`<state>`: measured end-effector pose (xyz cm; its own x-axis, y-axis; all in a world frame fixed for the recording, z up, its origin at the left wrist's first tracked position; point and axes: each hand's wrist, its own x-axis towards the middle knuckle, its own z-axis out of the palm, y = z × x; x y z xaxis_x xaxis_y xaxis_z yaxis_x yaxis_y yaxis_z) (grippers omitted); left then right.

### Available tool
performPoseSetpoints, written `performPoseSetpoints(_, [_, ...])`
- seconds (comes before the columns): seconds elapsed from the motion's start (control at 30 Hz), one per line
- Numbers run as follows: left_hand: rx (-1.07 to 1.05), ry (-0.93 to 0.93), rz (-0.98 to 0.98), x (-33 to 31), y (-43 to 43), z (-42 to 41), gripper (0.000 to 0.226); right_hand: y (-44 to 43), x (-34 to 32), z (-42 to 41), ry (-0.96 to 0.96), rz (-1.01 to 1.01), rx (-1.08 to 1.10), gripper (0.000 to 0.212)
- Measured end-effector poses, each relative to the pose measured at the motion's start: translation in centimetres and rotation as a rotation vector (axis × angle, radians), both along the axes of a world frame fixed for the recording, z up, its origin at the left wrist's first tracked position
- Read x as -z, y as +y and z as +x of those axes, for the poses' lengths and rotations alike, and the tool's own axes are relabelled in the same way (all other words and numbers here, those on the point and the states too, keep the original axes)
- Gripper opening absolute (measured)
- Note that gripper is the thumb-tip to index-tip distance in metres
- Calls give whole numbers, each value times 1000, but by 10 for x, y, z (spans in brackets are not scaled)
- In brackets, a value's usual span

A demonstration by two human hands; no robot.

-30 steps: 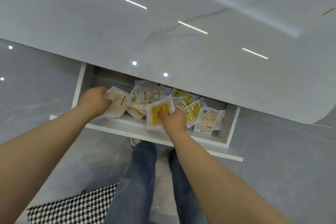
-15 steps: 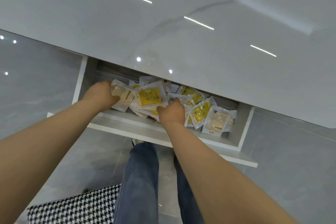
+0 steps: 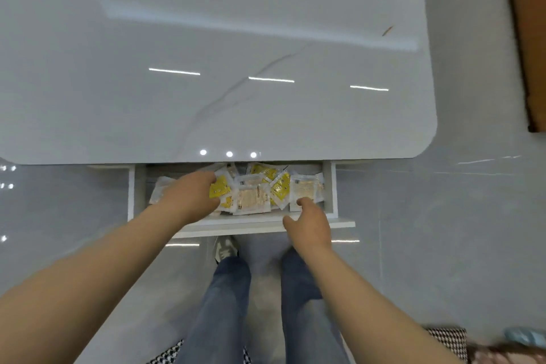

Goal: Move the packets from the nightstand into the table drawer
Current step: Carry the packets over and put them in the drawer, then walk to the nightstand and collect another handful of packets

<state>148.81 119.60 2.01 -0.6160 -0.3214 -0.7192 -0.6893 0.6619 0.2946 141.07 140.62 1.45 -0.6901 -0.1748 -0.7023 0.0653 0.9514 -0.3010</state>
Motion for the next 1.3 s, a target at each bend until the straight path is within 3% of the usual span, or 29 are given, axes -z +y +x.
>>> performPoseSetpoints(0.17, [229, 24, -15, -72, 54, -37, 48, 56, -72, -9, 20, -68, 198, 48])
performPoseSetpoints(0.33, [454, 62, -43, -126, 124, -79, 36, 119, -129, -19, 104, -197, 420, 44])
performPoseSetpoints(0.5, [634, 121, -54, -163, 205, -122, 38, 194, -173, -34, 219, -223, 525, 51])
performPoseSetpoints(0.8, [780, 212, -50, -221, 353, -192, 27, 350, -235, -80, 375, -196, 601, 52])
performPoseSetpoints(1.07, [824, 334, -15, -258, 456, -256, 46, 447, -270, -130, 472, -174, 654, 51])
performPoseSetpoints(1.3, [859, 480, -30, -294, 499, -349, 49, 488, -299, -210, 581, -176, 659, 53])
